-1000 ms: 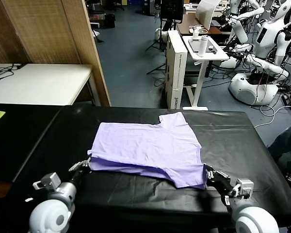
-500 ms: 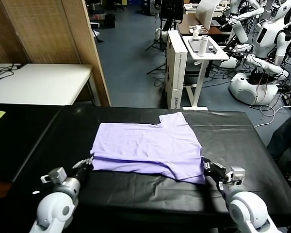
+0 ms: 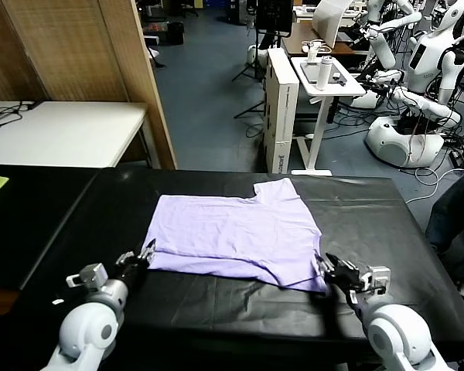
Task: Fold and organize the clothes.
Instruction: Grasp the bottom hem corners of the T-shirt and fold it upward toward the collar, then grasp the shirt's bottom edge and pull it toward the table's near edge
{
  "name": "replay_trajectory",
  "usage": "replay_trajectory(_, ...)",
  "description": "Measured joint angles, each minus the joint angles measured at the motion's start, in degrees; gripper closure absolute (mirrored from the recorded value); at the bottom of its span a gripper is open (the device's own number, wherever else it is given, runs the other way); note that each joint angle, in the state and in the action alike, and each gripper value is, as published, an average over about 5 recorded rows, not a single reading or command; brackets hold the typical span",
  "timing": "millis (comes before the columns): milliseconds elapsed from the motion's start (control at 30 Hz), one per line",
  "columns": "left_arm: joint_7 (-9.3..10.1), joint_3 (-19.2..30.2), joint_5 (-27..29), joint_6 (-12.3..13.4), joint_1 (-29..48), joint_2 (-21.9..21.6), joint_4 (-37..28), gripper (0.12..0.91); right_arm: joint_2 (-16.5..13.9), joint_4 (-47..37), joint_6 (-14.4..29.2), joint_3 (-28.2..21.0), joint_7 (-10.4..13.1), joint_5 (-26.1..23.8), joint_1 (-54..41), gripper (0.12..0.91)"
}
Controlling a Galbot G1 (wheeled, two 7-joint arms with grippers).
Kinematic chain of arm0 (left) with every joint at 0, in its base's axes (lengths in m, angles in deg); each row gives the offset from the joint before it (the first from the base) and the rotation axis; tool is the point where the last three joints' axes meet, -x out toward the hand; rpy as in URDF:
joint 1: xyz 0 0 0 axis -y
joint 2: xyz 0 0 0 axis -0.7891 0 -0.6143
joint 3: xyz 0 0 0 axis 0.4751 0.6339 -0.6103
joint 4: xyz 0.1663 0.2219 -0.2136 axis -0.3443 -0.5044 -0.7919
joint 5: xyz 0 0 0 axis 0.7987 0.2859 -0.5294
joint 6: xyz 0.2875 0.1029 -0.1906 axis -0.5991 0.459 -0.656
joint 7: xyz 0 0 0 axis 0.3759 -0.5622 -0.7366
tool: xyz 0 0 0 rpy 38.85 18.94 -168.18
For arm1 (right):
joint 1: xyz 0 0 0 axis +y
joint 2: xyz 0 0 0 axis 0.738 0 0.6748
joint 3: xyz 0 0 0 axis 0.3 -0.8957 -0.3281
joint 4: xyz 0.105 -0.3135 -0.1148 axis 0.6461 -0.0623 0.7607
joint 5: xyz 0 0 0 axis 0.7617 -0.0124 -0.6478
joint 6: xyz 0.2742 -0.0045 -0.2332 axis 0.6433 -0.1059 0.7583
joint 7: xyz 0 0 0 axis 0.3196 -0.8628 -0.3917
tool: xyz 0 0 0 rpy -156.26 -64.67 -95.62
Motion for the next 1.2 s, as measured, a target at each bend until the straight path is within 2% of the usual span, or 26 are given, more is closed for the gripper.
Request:
replay_trajectory(100, -0.16, -0.4, 0.3, 0.0, -1.9, 0.0, 1.0, 0.134, 0.3, 0.1, 0.3, -0.2, -0.3, -0.9, 1.4, 0.118)
replay_trajectory(467, -0.75, -0.6, 0.7, 0.5, -4.0, 0.2, -0.4, 0.123, 1.3, -1.8, 1.3, -1.9, -0.5, -2.2, 1.7, 0.135)
replay_trajectory(567, -1.01, -0.6, 0.7, 0.7, -4.0, 0.1, -1.0, 0.123, 1.4, -2.2, 1.6, -2.0, -0.7, -2.4, 1.7, 0.224)
replay_trajectory(667, -1.17, -0.5, 0.7, 0.8, -3.9, 0.1, -1.3, 0.147, 1.3, -2.4, 1.7, -2.0, -0.8, -2.4, 1.6, 0.385)
replay_trajectory(700, -1.18, -0.4, 0.7, 0.8, -3.9, 0.1, -1.4, 0.167, 1.3, -2.5, 1.7, -2.0, -0.9, -2.4, 1.5, 0.450)
replay_trajectory(800, -1.18, -0.3, 0.7, 0.8, -4.0, 0.1, -1.4, 0.284, 1.1, -2.8, 1.8, -2.1, -1.0, -2.4, 1.3, 0.576)
replay_trajectory(867, -1.17, -0.2, 0.7, 0.8, -4.1, 0.1, -1.3, 0.404, 0.8, -2.9, 1.8, -2.1, -1.1, -2.4, 1.3, 0.631)
replay_trajectory(1033, -1.16, -0.3, 0.8, 0.8, -4.5, 0.1, -1.1, 0.707, 0.0, -1.8, 1.1, -1.5, -0.2, -2.1, 2.1, 0.847)
replay_trajectory(1100, -1.10, -0.4, 0.9, 0.7, -4.8, 0.1, -0.8, 0.775, -0.6, -0.8, 0.1, -1.0, 0.6, -1.6, 2.8, 0.881)
replay_trajectory(1200, -0.84, -0.7, 1.0, 0.6, -5.6, -0.1, -0.1, 0.837, -1.7, 1.1, -1.8, 0.1, 1.7, -1.1, 4.2, 0.887)
